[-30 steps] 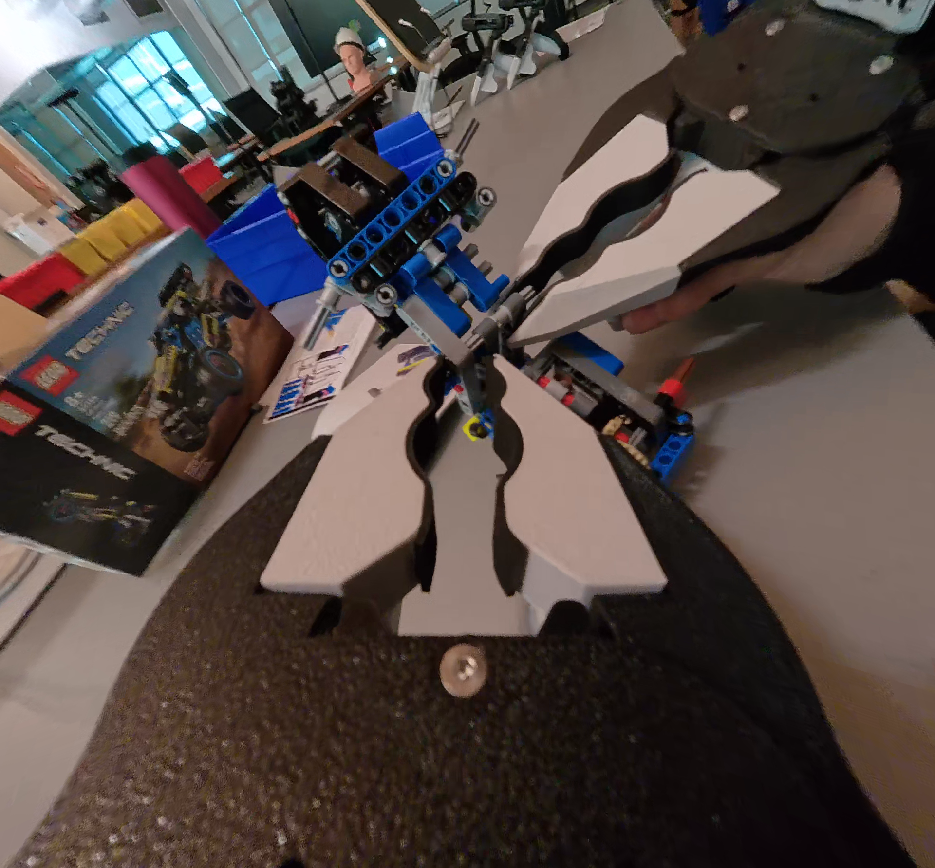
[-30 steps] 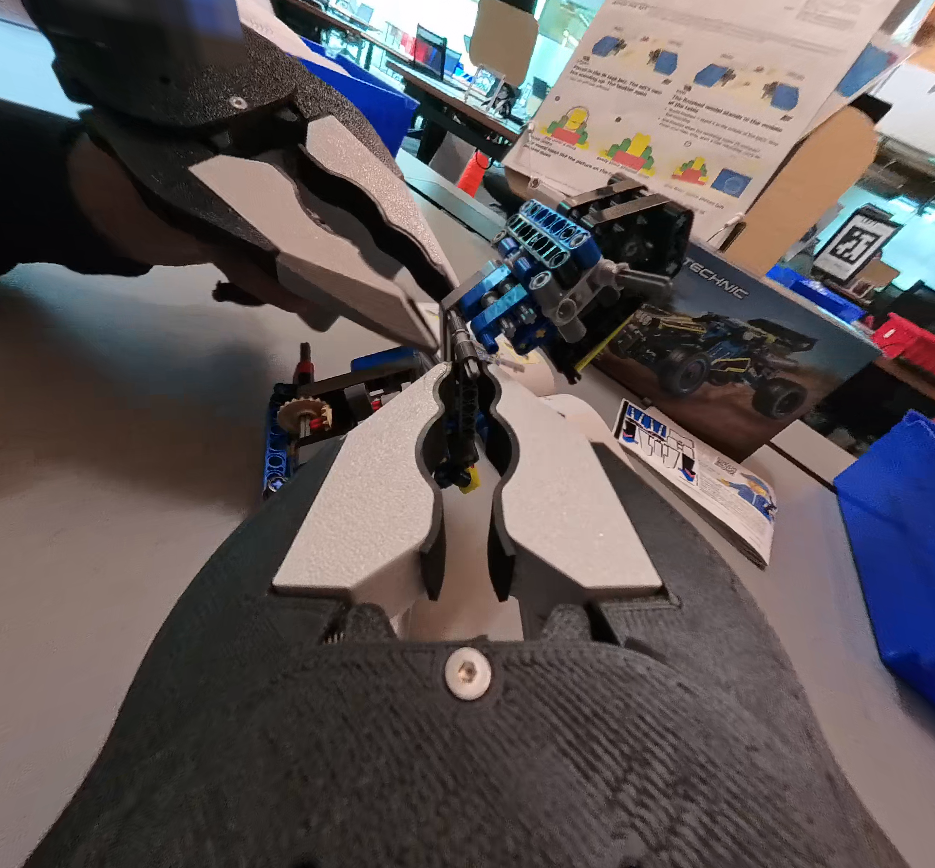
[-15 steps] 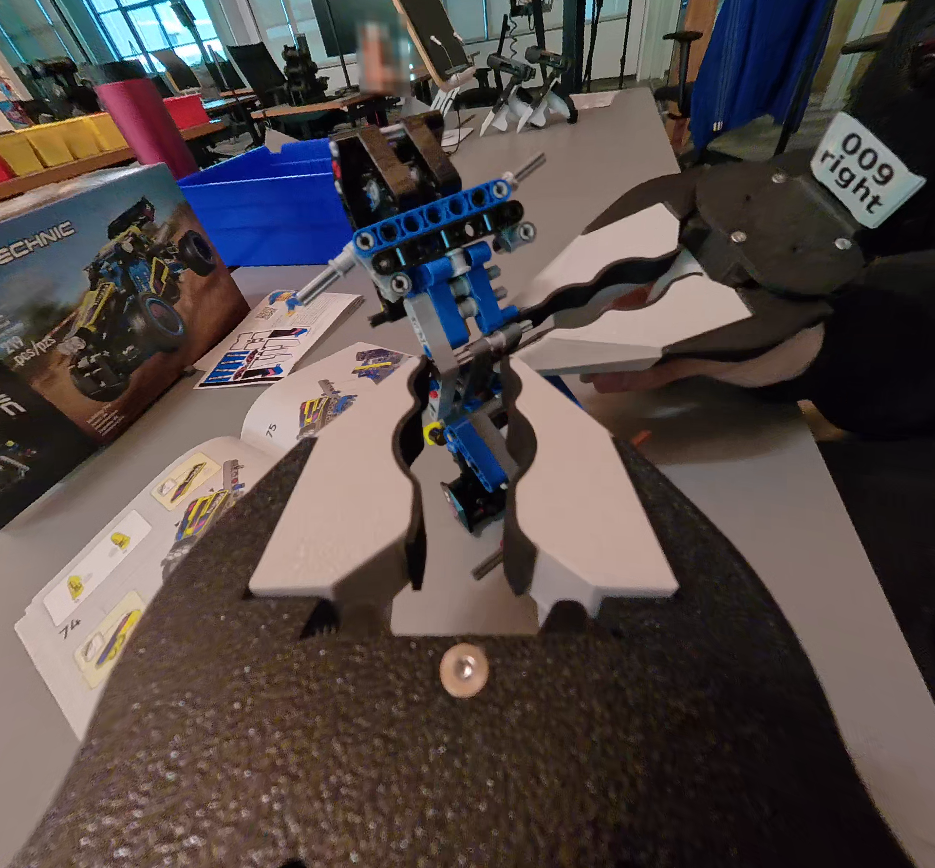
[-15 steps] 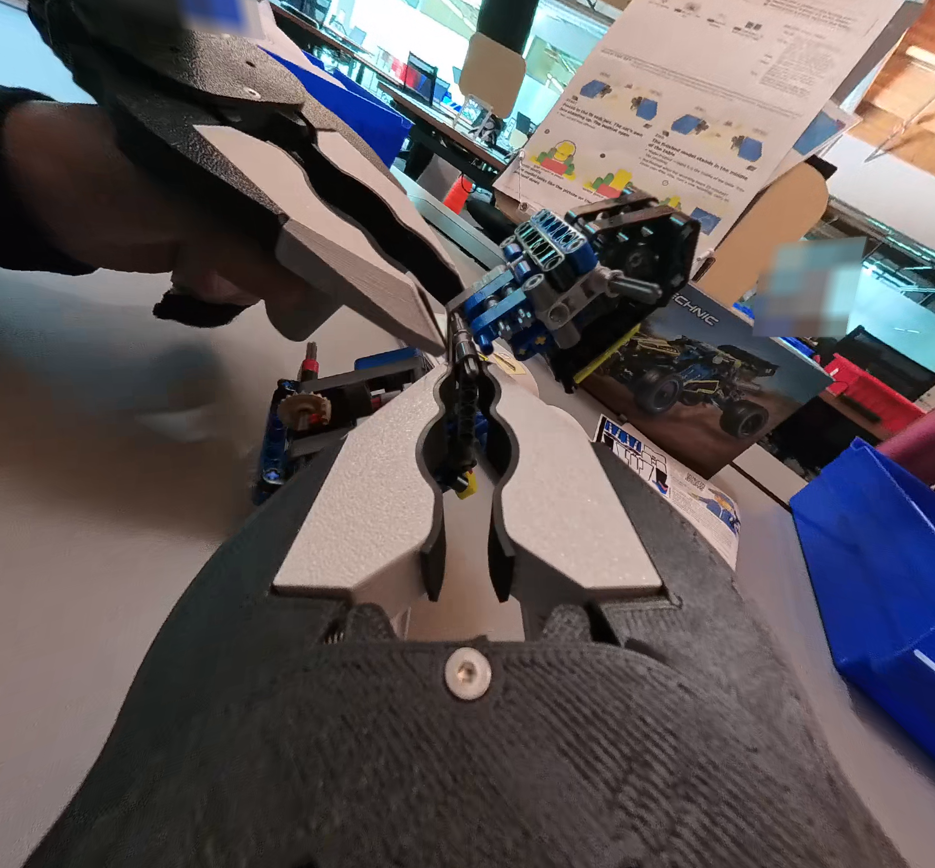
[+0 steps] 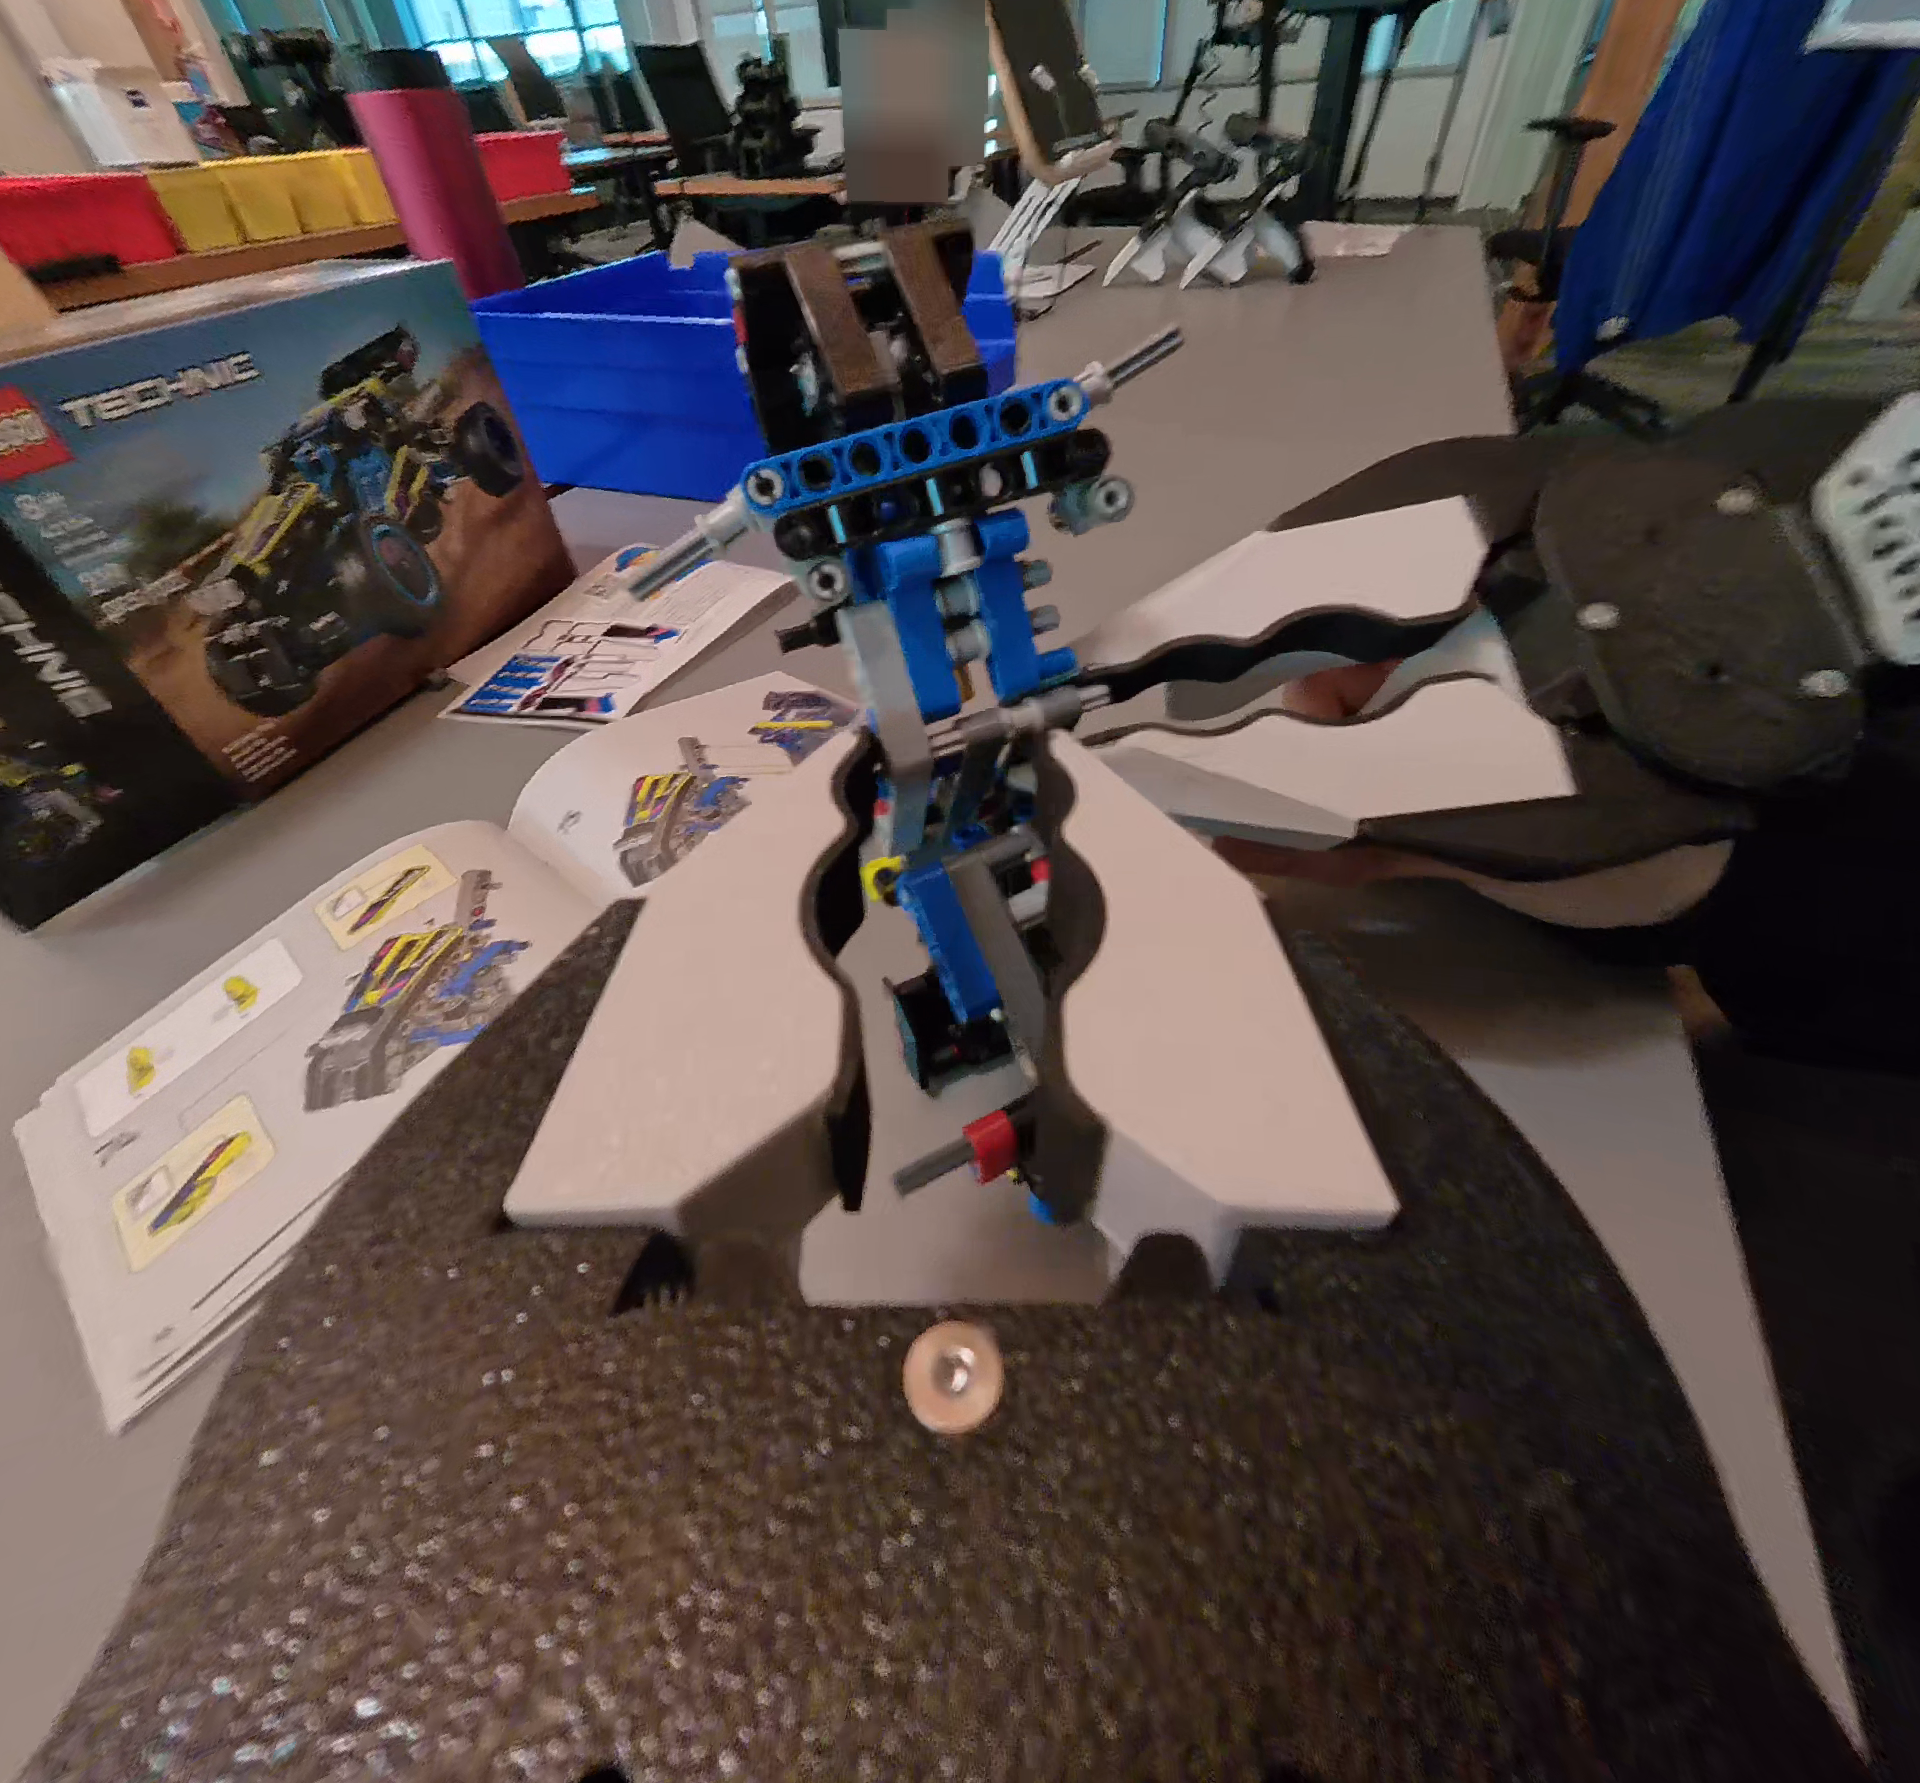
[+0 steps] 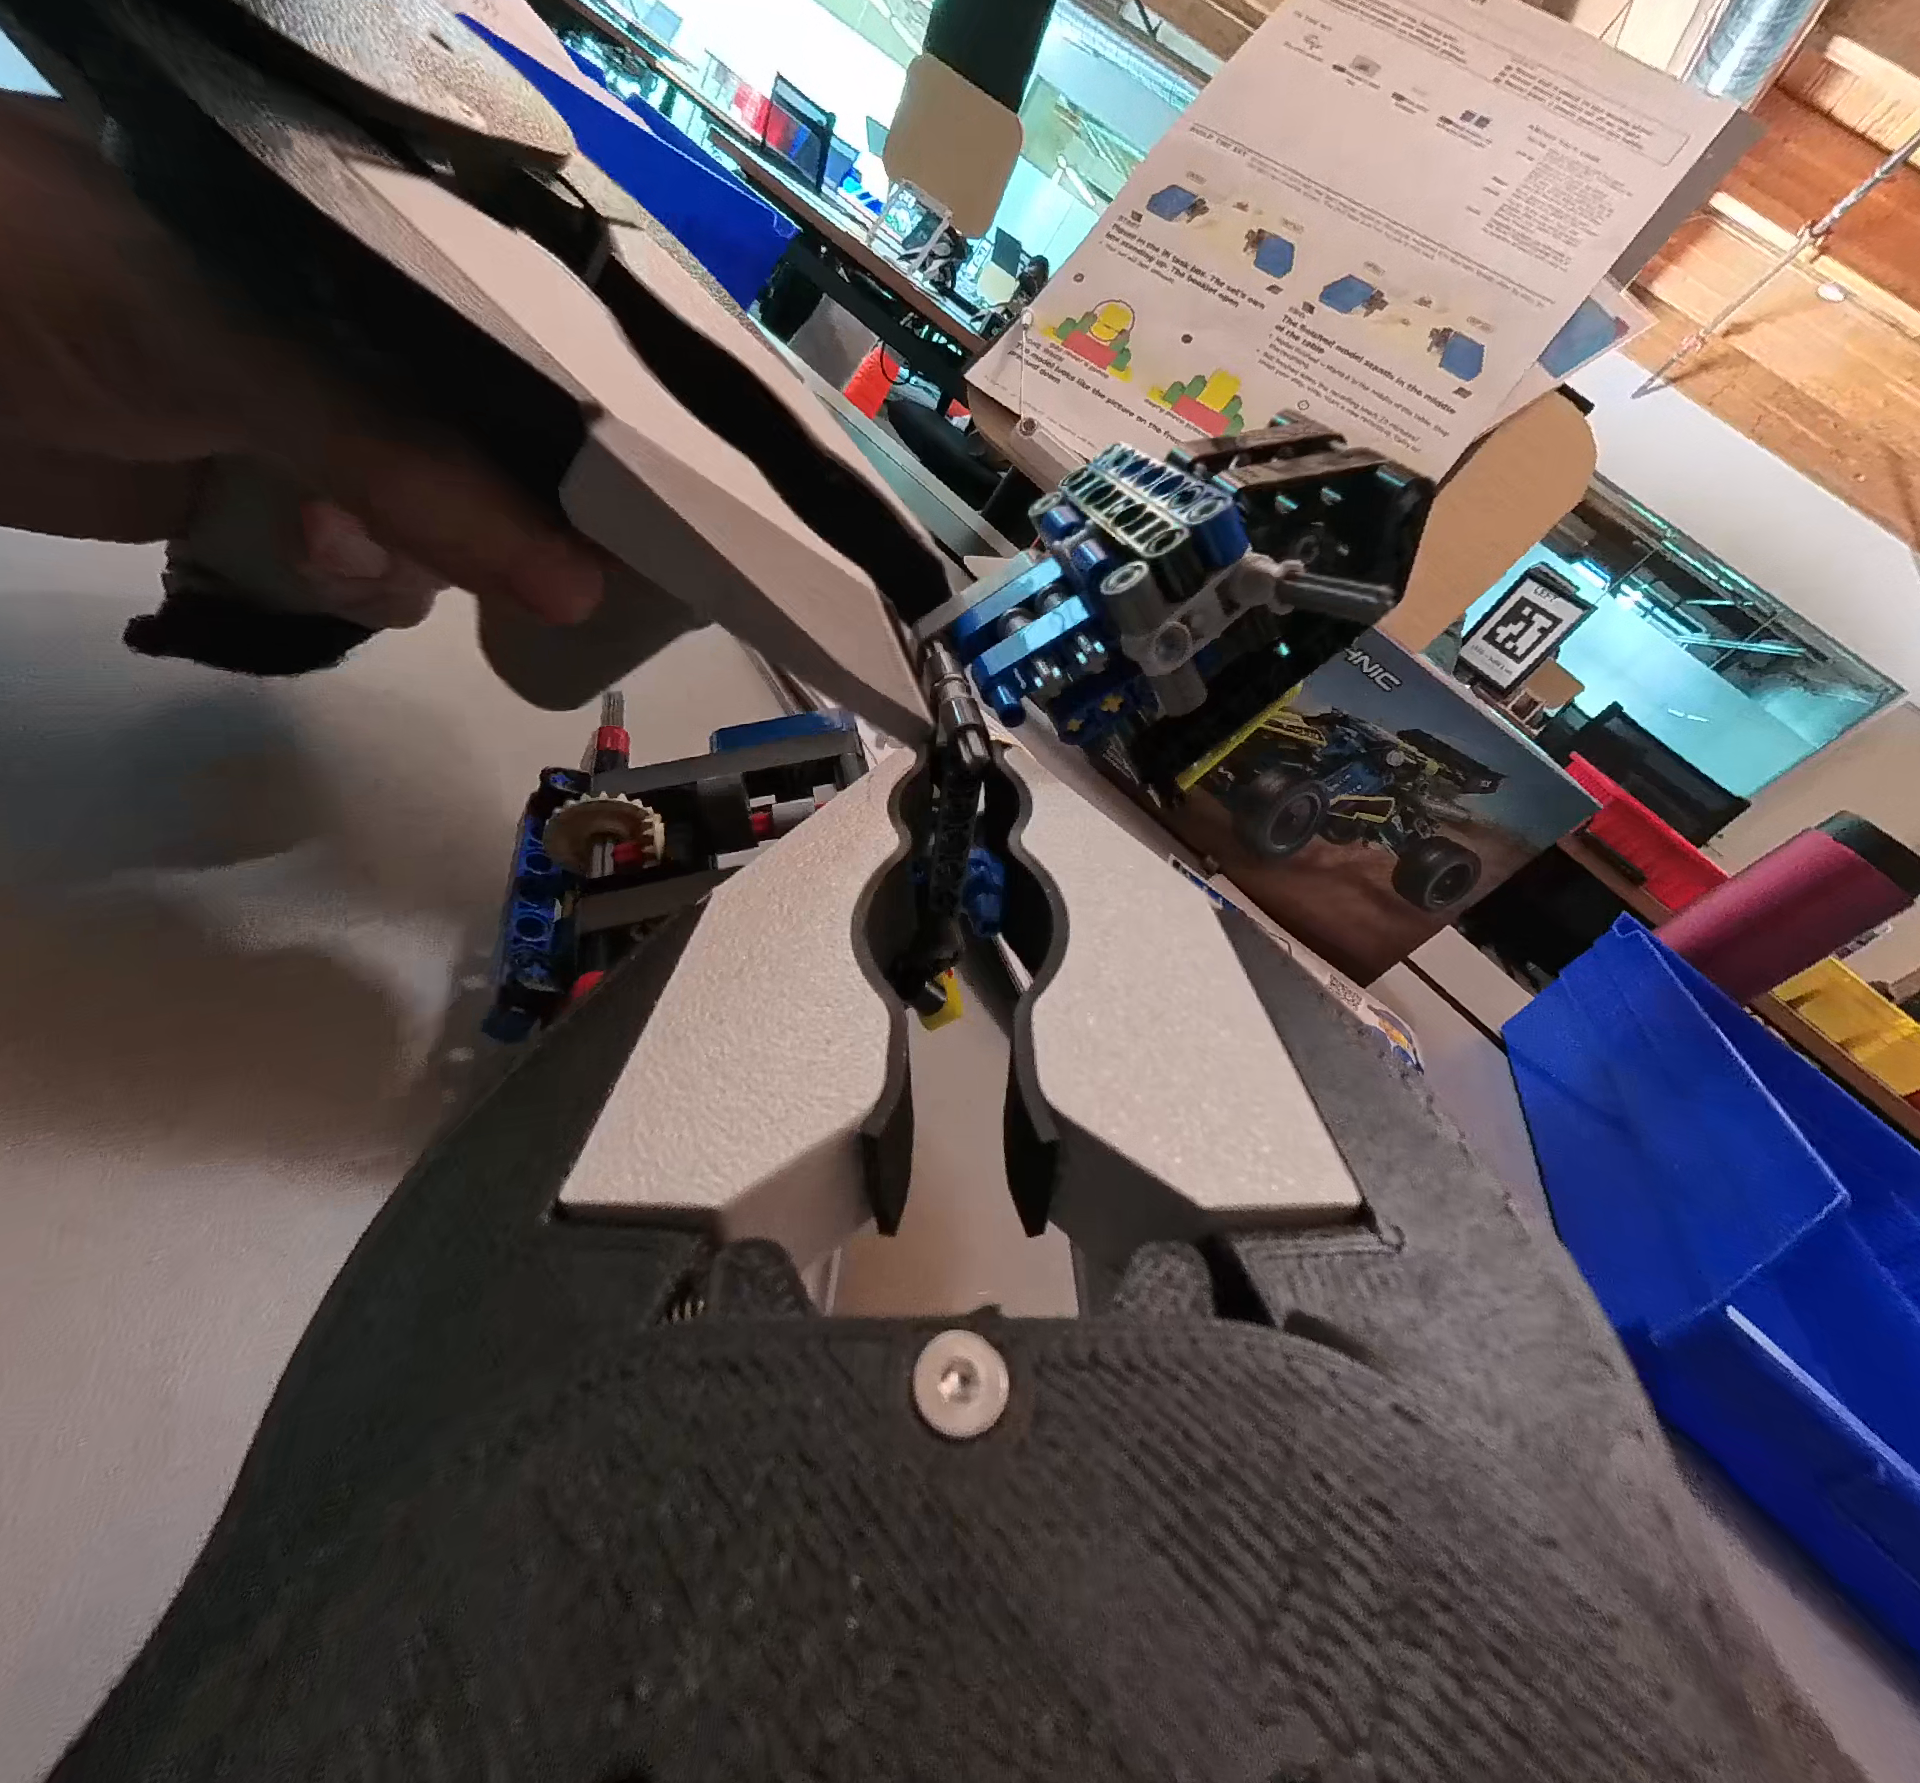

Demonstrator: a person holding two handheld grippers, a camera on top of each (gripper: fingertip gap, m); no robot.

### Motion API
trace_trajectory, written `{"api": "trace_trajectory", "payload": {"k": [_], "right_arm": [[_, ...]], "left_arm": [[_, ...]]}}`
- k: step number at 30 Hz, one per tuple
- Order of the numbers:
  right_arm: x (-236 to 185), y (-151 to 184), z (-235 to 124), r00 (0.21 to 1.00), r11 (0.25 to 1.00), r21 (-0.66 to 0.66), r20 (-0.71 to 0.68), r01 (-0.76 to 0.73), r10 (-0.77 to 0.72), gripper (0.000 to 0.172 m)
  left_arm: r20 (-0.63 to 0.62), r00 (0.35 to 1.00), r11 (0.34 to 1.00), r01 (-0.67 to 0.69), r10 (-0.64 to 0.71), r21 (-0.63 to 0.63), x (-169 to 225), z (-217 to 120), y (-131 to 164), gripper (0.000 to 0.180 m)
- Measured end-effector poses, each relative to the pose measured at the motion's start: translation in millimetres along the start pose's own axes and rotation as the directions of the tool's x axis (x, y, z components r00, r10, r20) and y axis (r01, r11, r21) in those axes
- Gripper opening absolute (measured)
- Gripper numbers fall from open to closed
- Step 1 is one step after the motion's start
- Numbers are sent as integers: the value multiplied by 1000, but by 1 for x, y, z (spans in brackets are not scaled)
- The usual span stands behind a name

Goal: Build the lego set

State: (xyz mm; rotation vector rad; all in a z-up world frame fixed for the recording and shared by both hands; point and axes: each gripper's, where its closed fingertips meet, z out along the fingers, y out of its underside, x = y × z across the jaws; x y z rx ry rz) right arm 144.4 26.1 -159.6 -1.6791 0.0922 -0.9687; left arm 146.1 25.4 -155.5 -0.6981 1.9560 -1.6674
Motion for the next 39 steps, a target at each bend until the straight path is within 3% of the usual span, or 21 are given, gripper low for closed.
{"api": "trace_trajectory", "payload": {"k": [1, 9, 15, 17, 19, 27, 30, 35, 39], "right_arm": [[-1, -1, 0, 1000, 1000, 5, 2, 3, -3, 6], [-3, -3, -1, 999, 999, 34, 28, 20, -21, 6], [-18, -7, -10, 974, 985, 160, 205, 60, -93, 27], [-16, -6, -11, 971, 985, 161, 219, 57, -92, 23], [-9, -5, -13, 973, 984, 167, 214, 54, -89, 6], [-9, -2, -6, 976, 985, 160, 194, 70, -101, 5], [-6, 0, -3, 984, 985, 129, 121, 118, -134, 6], [-7, 0, -3, 984, 984, 127, 113, 126, -140, 5], [-6, 0, -3, 984, 985, 125, 118, 116, -131, 5]], "left_arm": [[-22, 999, 999, 30, -29, 12, 2, -1, -1, 35], [39, 998, 998, 54, -55, 23, 3, -2, -2, 35], [-1, 1000, 999, 0, 0, 45, 10, -2, -3, 38], [-12, 1000, 998, -26, 27, 52, 11, -2, -2, 36], [-33, 999, 997, -39, 41, 65, 15, -2, -2, 36], [-32, 999, 996, -7, 10, 92, 12, -3, -7, 34], [23, 1000, 998, 2, -3, 61, 11, -2, -7, 38], [115, 993, 999, 35, -39, 35, 10, -5, -5, 36], [120, 989, 995, 81, -87, 56, 10, -5, -4, 37]]}}
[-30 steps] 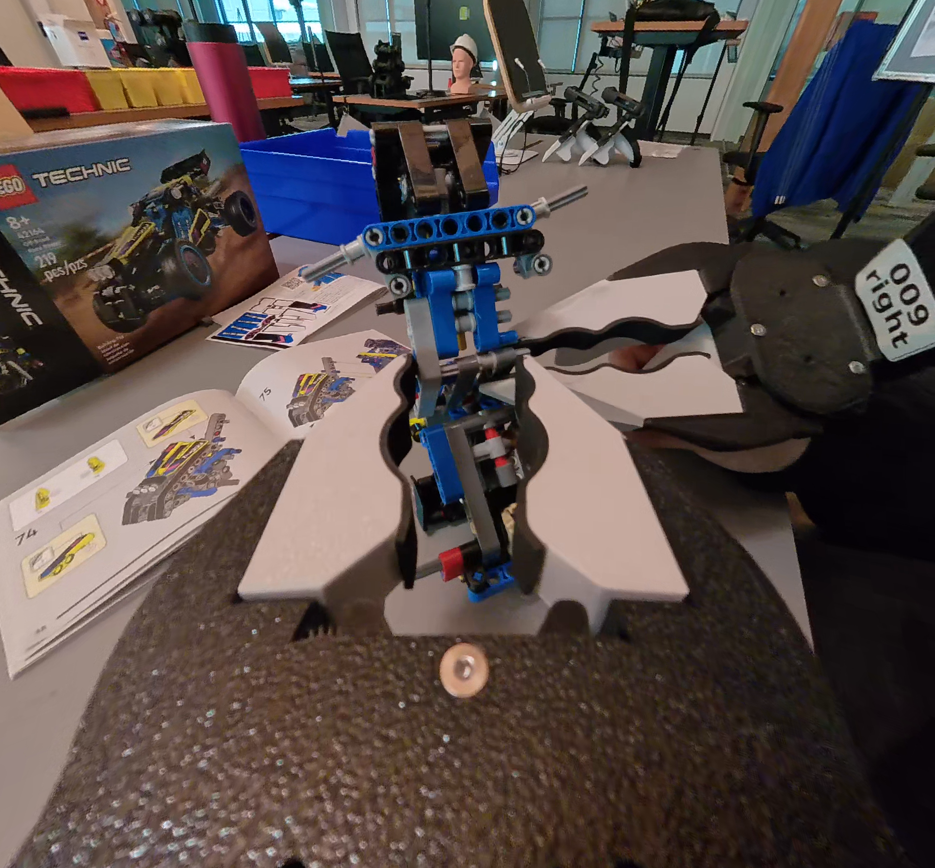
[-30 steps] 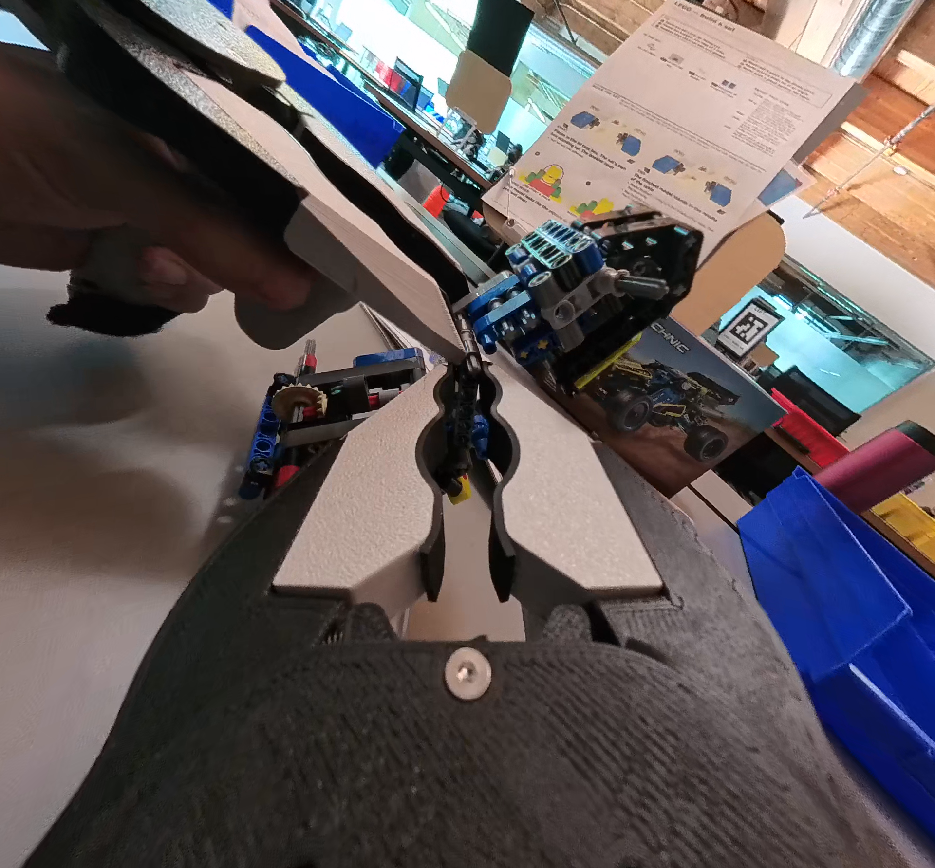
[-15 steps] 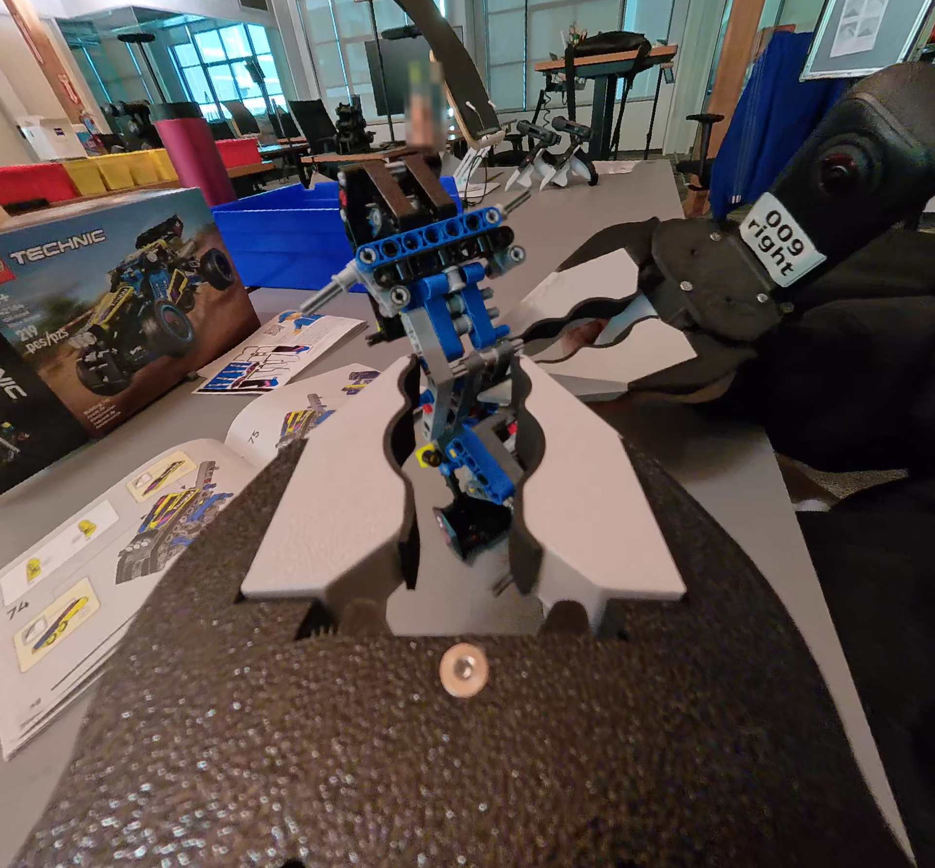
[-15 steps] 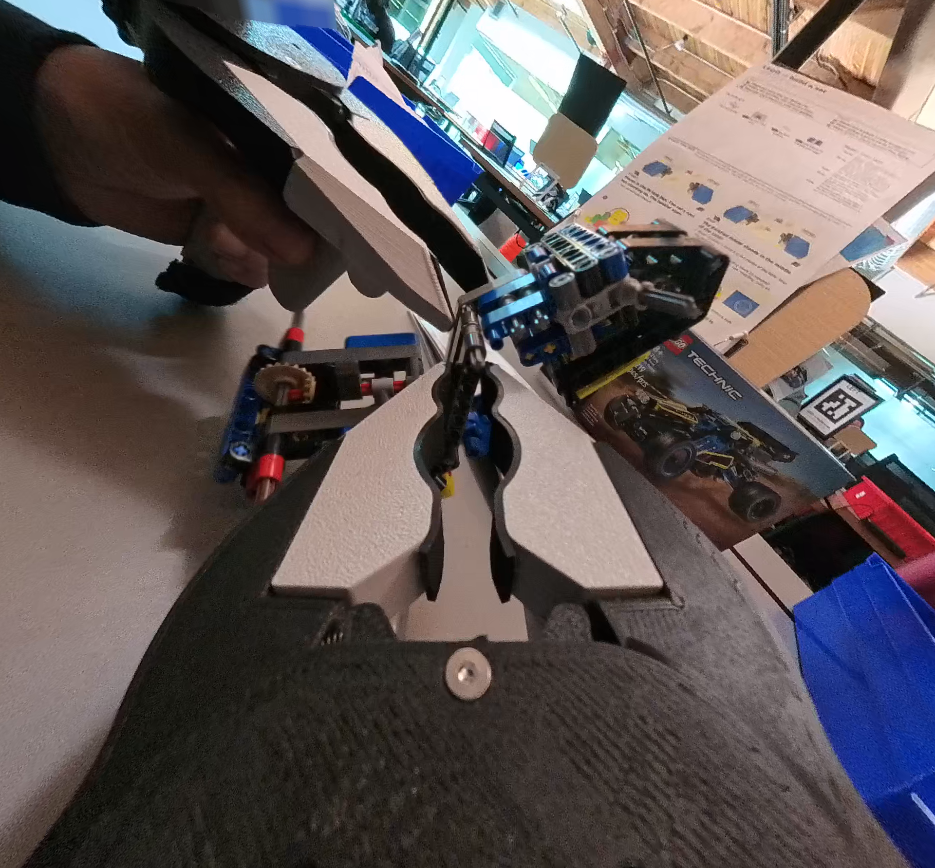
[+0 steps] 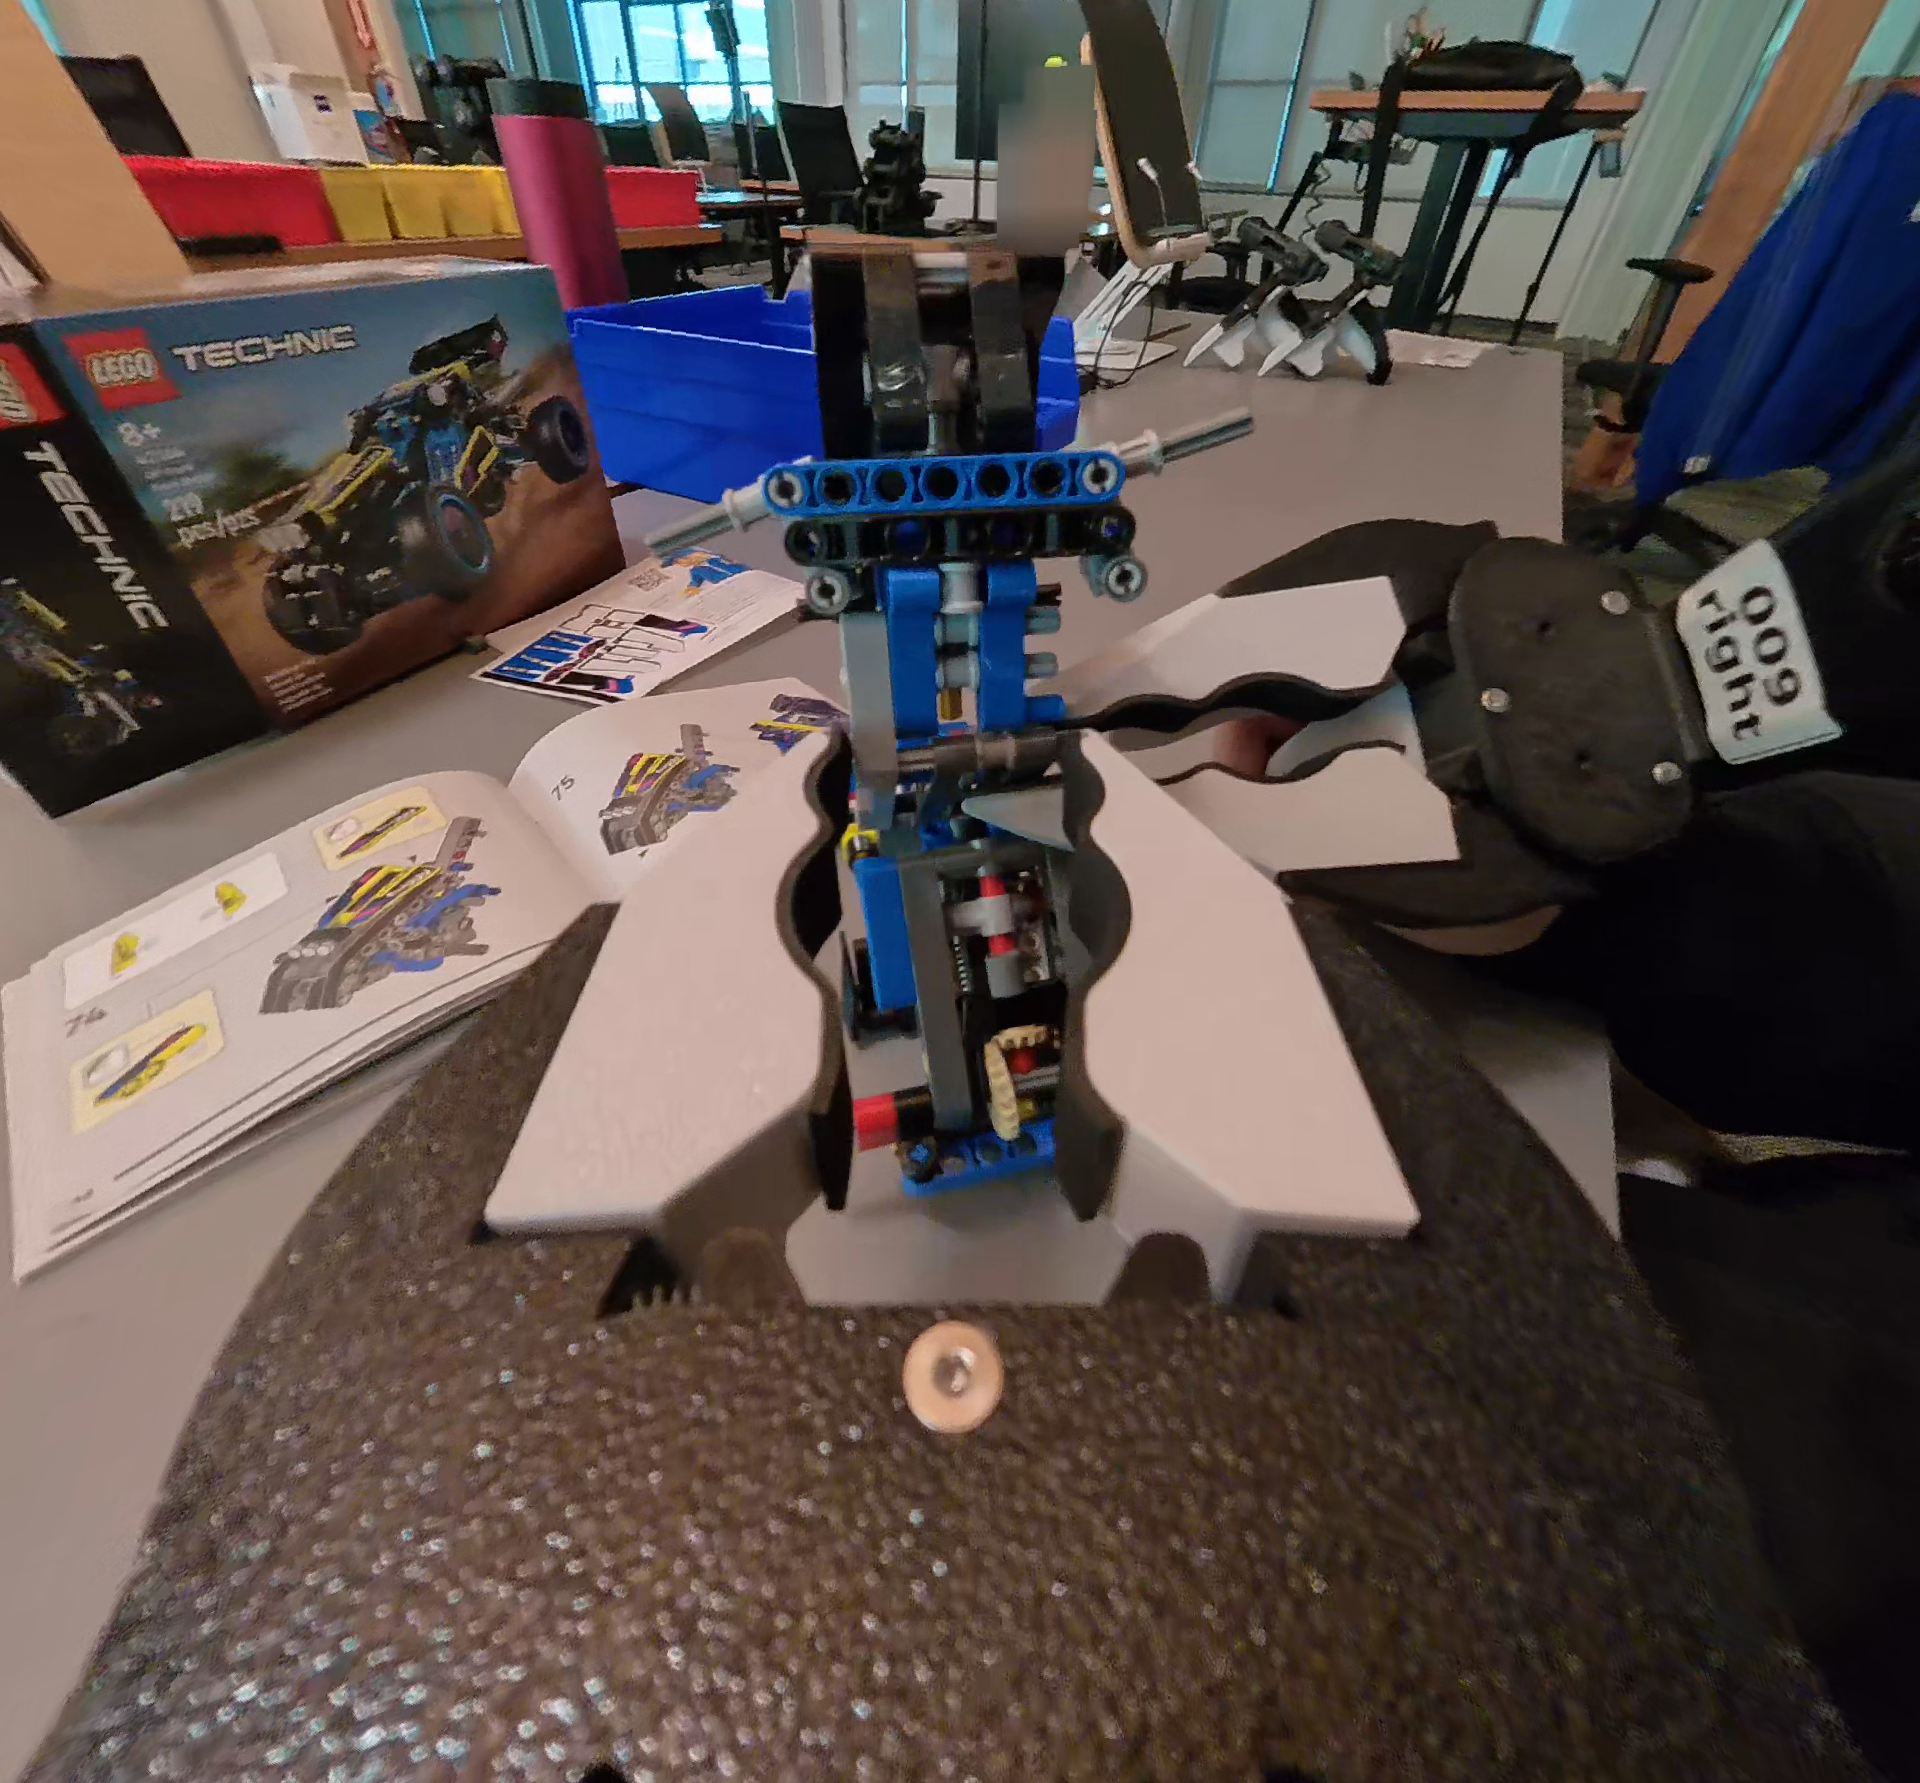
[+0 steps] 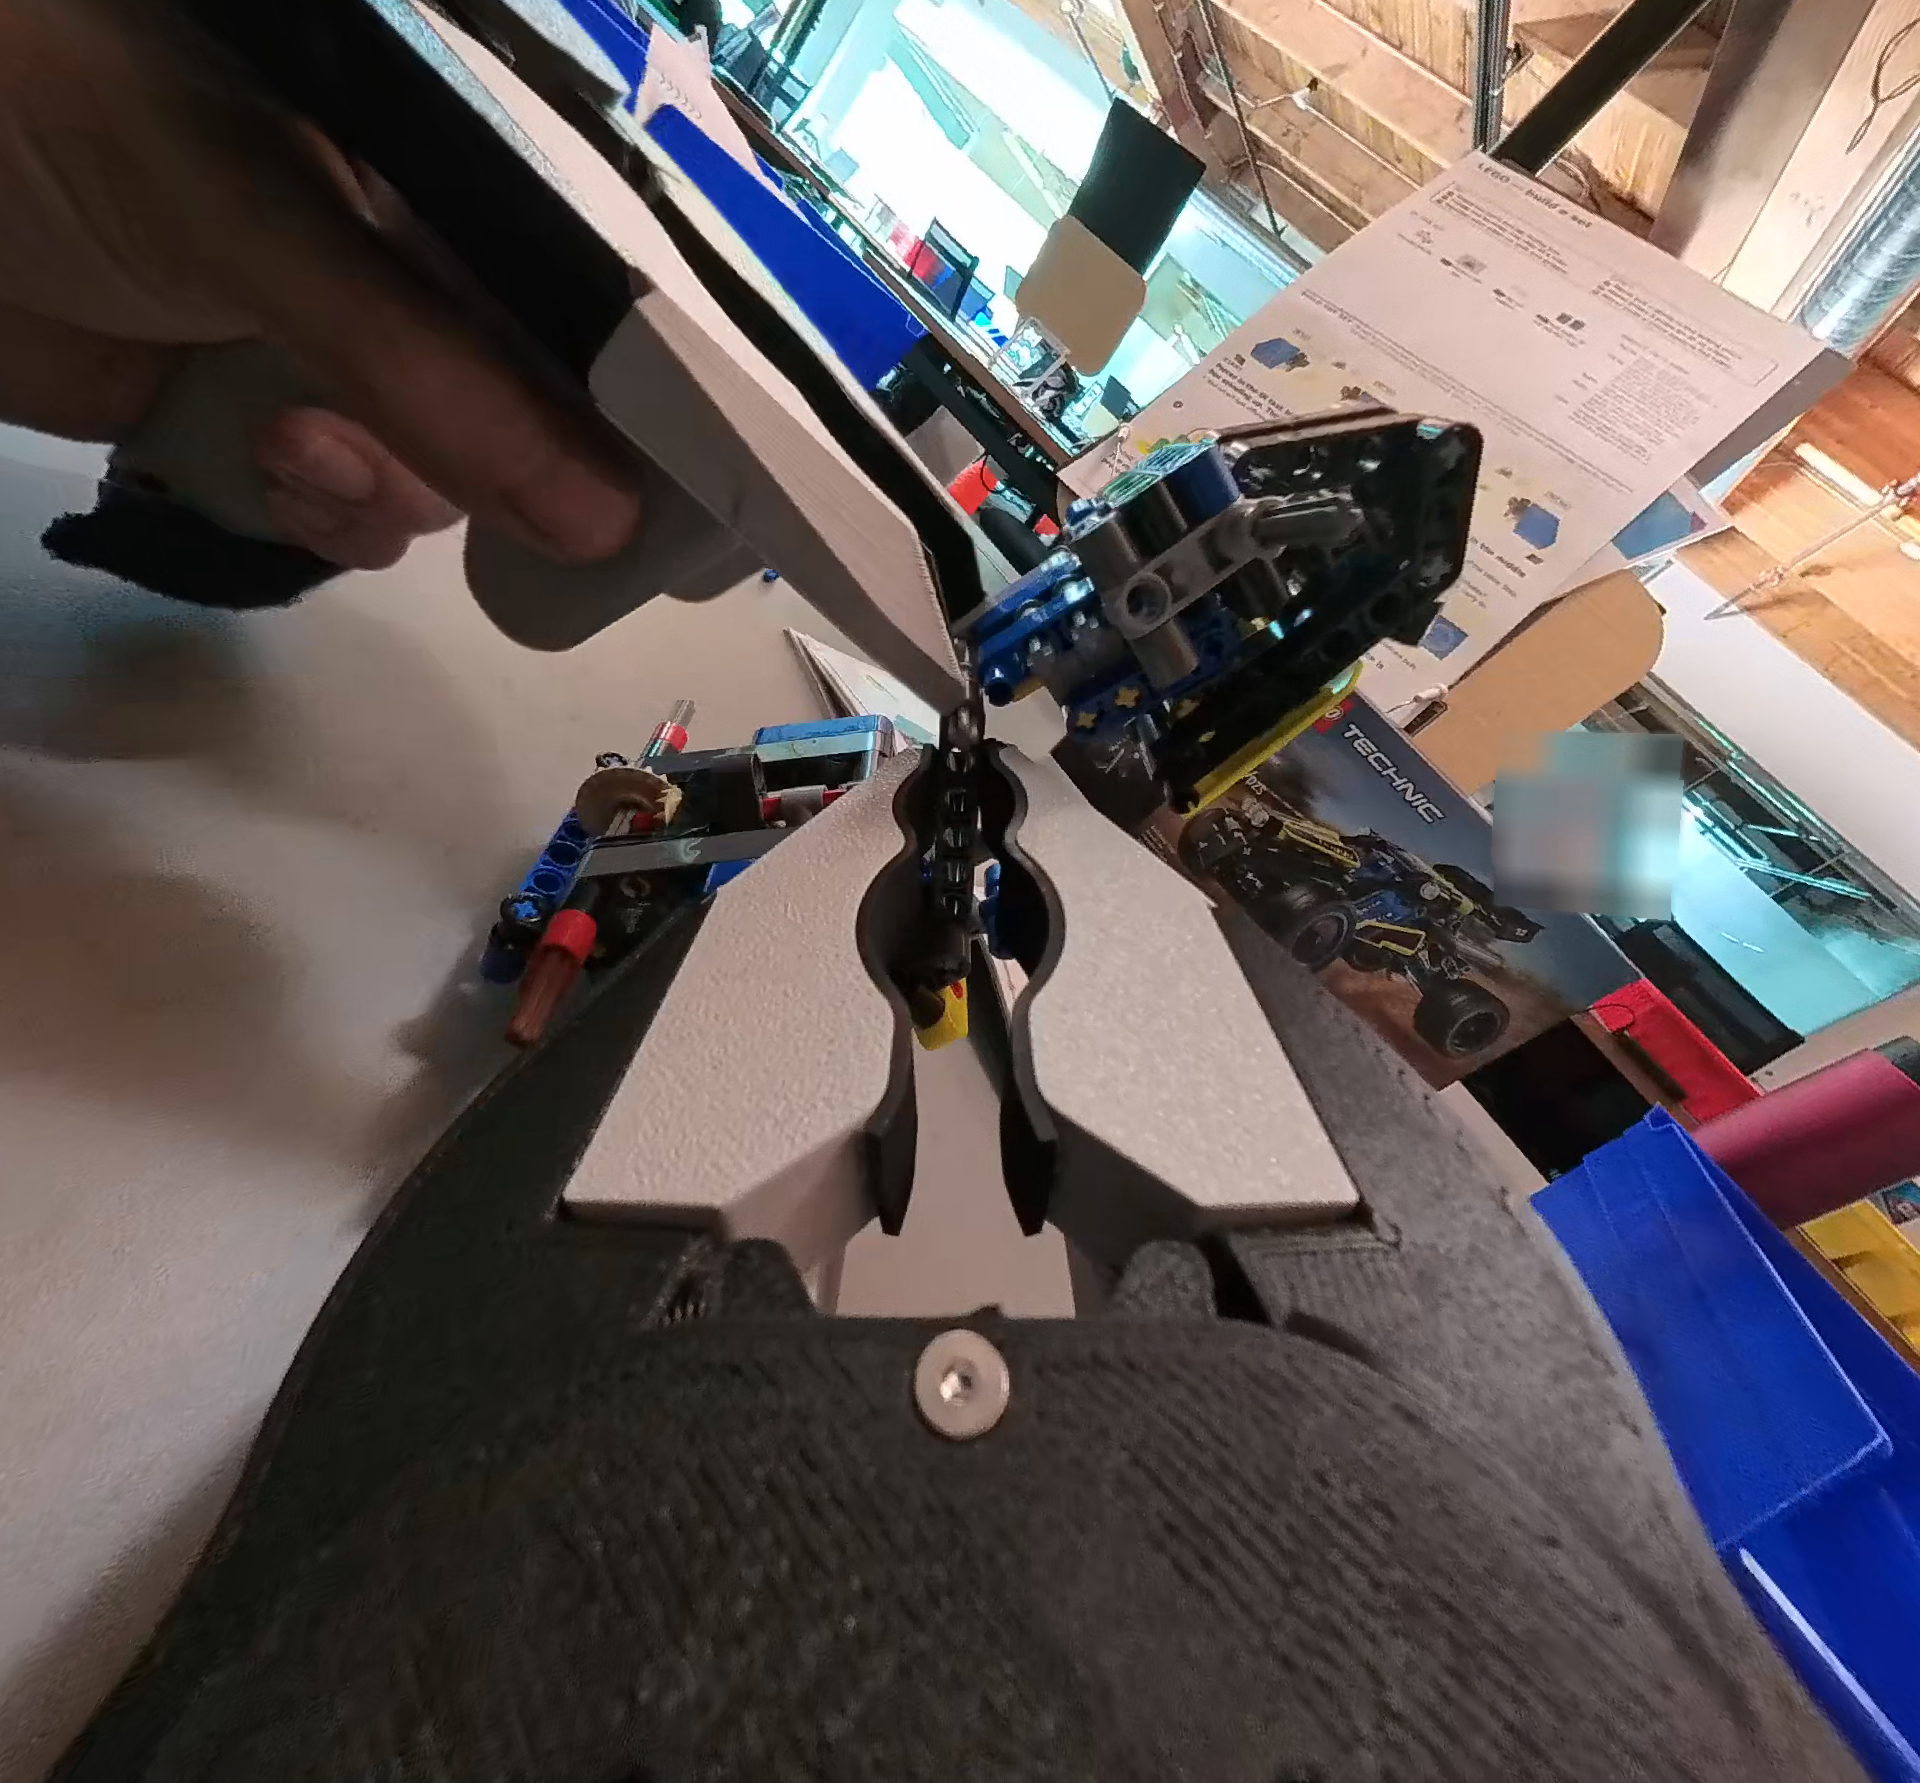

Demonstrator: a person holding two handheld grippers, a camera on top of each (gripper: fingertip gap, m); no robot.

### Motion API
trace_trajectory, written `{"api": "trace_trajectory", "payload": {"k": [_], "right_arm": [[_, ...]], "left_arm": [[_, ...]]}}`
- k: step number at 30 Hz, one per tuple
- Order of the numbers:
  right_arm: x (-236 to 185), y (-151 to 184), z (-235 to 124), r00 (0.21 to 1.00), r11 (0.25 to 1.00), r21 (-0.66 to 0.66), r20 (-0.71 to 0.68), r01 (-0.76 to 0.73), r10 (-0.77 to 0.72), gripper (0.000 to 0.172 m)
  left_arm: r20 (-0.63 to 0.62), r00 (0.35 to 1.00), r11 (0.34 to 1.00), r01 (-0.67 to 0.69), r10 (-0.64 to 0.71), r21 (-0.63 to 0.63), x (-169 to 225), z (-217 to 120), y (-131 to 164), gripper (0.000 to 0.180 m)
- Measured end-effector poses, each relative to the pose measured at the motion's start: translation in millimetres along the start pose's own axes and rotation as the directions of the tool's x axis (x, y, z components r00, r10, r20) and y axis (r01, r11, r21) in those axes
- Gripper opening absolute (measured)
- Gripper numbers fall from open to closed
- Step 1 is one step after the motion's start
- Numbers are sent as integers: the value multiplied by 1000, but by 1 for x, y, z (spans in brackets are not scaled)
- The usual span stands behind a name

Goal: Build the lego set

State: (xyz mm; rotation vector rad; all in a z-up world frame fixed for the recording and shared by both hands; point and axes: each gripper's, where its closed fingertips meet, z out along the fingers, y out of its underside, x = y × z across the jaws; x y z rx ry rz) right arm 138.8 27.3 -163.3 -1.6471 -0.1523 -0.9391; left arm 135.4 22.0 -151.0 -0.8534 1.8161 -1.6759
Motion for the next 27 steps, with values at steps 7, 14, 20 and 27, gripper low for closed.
{"api": "trace_trajectory", "payload": {"k": [7, 14, 20, 27], "right_arm": [[-3, -2, 1, 1000, 1000, 0, -3, 13, -13, 5], [-3, -2, 3, 1000, 1000, -10, -11, 15, -15, 5], [-3, -1, 4, 999, 999, -26, -11, 34, -35, 5], [-1, 1, 5, 998, 997, -58, -36, 52, -54, 5]], "left_arm": [[-2, 1000, 999, -29, 29, -23, 1, 1, 5, 43], [33, 999, 999, -41, 42, -27, -1, 2, 6, 44], [31, 998, 998, -56, 57, -24, -1, 2, 7, 44], [62, 995, 996, -79, 81, -37, -1, 3, 7, 39]]}}
